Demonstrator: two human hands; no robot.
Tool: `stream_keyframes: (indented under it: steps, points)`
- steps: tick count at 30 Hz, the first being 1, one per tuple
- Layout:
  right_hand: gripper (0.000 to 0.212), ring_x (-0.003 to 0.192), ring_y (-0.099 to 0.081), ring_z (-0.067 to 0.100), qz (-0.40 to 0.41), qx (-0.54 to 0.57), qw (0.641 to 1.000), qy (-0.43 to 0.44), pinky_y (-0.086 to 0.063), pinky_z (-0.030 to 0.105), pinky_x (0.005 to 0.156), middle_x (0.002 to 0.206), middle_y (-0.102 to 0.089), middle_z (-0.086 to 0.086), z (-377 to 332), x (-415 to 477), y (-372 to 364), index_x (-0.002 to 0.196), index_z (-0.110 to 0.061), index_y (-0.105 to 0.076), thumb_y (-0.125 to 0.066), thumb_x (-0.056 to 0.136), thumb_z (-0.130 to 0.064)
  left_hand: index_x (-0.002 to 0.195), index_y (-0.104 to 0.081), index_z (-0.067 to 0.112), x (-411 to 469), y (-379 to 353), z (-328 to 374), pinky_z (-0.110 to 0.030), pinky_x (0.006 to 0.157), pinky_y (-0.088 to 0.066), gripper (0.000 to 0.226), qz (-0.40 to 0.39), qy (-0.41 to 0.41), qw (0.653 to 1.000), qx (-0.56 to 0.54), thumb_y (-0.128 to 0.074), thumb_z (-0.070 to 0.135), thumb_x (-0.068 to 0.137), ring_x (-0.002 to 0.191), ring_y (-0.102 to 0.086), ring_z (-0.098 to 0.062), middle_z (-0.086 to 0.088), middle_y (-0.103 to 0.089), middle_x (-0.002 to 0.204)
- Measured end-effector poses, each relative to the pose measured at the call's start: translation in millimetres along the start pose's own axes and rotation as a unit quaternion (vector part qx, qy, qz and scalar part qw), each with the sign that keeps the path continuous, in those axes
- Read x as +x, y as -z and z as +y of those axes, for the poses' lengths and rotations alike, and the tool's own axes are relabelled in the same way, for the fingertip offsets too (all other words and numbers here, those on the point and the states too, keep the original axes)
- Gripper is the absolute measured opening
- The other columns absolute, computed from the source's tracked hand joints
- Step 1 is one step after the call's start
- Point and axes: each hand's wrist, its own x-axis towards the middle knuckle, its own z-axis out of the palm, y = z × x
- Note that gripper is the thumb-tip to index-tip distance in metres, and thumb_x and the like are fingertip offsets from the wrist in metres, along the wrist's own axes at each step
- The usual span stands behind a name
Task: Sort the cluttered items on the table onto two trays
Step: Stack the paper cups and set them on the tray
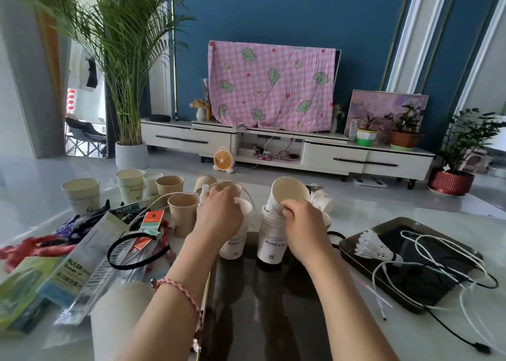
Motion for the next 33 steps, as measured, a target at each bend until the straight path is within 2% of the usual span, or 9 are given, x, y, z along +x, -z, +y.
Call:
stream_keyframes:
  steps: [4, 10, 15, 19, 21, 24, 26, 30, 33]
  points:
    - [0.031, 0.106, -0.053, 0.021, 0.026, -0.012, 0.999, 0.018, -0.035, 0.021, 0.083, 0.119, -0.056, 0.007, -8.3, 3.5, 2.2, 0.113, -0.007, -0.062, -0.039, 0.094, 0.002, 0.129, -0.050, 0.018, -2.5, -0.7, -3.9, -0.038, 0.104, -0.030, 0.037, -0.019, 0.026, 0.999, -0.003, -0.047, 0.017, 0.092, 0.128, -0.033, -0.032, -0.012, -0.038, 0.139]
    - [0.040, 0.122, -0.046, 0.024, -0.084, -0.056, 0.995, -0.016, -0.037, 0.030, 0.096, 0.137, -0.045, 0.007, -13.8, -1.9, -2.0, 0.131, -0.015, -0.053, -0.037, 0.096, -0.004, 0.126, -0.054, 0.015, -5.4, 0.6, -5.4, -0.038, 0.104, -0.030, 0.034, -0.020, 0.032, 0.999, -0.012, -0.049, 0.020, 0.093, 0.128, -0.034, -0.033, -0.013, -0.038, 0.139]
    - [0.035, 0.107, -0.054, 0.026, -0.102, -0.072, 0.990, -0.062, -0.048, 0.031, 0.082, 0.123, -0.052, 0.009, -5.7, -1.5, -11.2, 0.117, -0.011, -0.059, -0.042, 0.088, -0.002, 0.114, -0.062, 0.015, -6.8, -2.2, -10.4, -0.041, 0.106, -0.033, 0.030, -0.043, 0.036, 0.998, -0.026, -0.055, 0.030, 0.090, 0.129, -0.034, -0.032, -0.013, -0.039, 0.139]
    - [0.021, 0.101, -0.056, 0.028, -0.076, -0.091, 0.992, -0.042, -0.031, 0.022, 0.070, 0.108, -0.059, 0.013, 2.0, -5.5, -22.8, 0.097, -0.004, -0.063, -0.043, 0.091, 0.000, 0.096, -0.066, 0.006, -9.3, -8.0, -12.8, -0.036, 0.095, -0.038, 0.019, -0.059, 0.026, 0.998, -0.026, -0.061, 0.021, 0.086, 0.117, -0.043, -0.034, -0.014, -0.041, 0.136]
    - [0.024, 0.107, -0.052, 0.027, -0.062, -0.076, 0.995, -0.026, -0.031, 0.023, 0.074, 0.114, -0.055, 0.013, 4.9, -7.2, -28.3, 0.104, -0.003, -0.061, -0.041, 0.091, 0.002, 0.097, -0.066, 0.004, -9.1, -8.5, -12.9, -0.033, 0.091, -0.037, 0.017, -0.054, 0.015, 0.998, -0.019, -0.061, 0.017, 0.087, 0.115, -0.045, -0.032, -0.015, -0.042, 0.134]
    - [0.045, 0.124, -0.043, 0.025, -0.077, -0.043, 0.996, -0.017, -0.034, 0.027, 0.099, 0.134, -0.046, 0.010, 8.1, -3.4, -33.3, 0.132, -0.008, -0.050, -0.039, 0.091, 0.006, 0.098, -0.065, 0.003, -7.9, -6.8, -12.8, -0.028, 0.087, -0.035, 0.020, -0.062, 0.005, 0.998, -0.010, -0.062, 0.019, 0.087, 0.113, -0.045, -0.027, -0.012, -0.045, 0.129]
    - [0.052, 0.130, -0.037, 0.023, -0.085, -0.024, 0.996, -0.018, -0.030, 0.030, 0.106, 0.141, -0.041, 0.008, 8.6, -0.6, -33.2, 0.139, -0.012, -0.041, -0.040, 0.091, 0.005, 0.098, -0.065, 0.004, -8.0, -6.3, -13.4, -0.027, 0.084, -0.035, 0.020, -0.065, 0.003, 0.998, -0.008, -0.062, 0.020, 0.088, 0.113, -0.045, -0.027, -0.012, -0.045, 0.130]
    - [0.056, 0.134, -0.033, 0.019, -0.077, 0.046, 0.996, 0.002, -0.025, 0.022, 0.107, 0.147, -0.033, 0.004, 2.4, 1.6, -32.3, 0.141, -0.013, -0.036, -0.042, 0.089, 0.006, 0.103, -0.064, 0.009, -7.9, -5.3, -15.4, -0.028, 0.091, -0.036, 0.021, -0.061, 0.013, 0.998, -0.028, -0.062, 0.021, 0.086, 0.124, -0.043, -0.027, -0.010, -0.039, 0.143]
    - [0.051, 0.130, -0.037, 0.017, -0.044, 0.065, 0.997, 0.005, -0.027, 0.018, 0.100, 0.144, -0.033, 0.003, 0.5, 0.7, -31.6, 0.139, -0.013, -0.038, -0.040, 0.091, 0.005, 0.120, -0.055, 0.012, -8.7, 0.0, -16.9, -0.025, 0.093, -0.033, 0.039, -0.063, 0.008, 0.997, -0.053, -0.064, 0.016, 0.082, 0.125, -0.041, -0.023, -0.006, -0.040, 0.141]
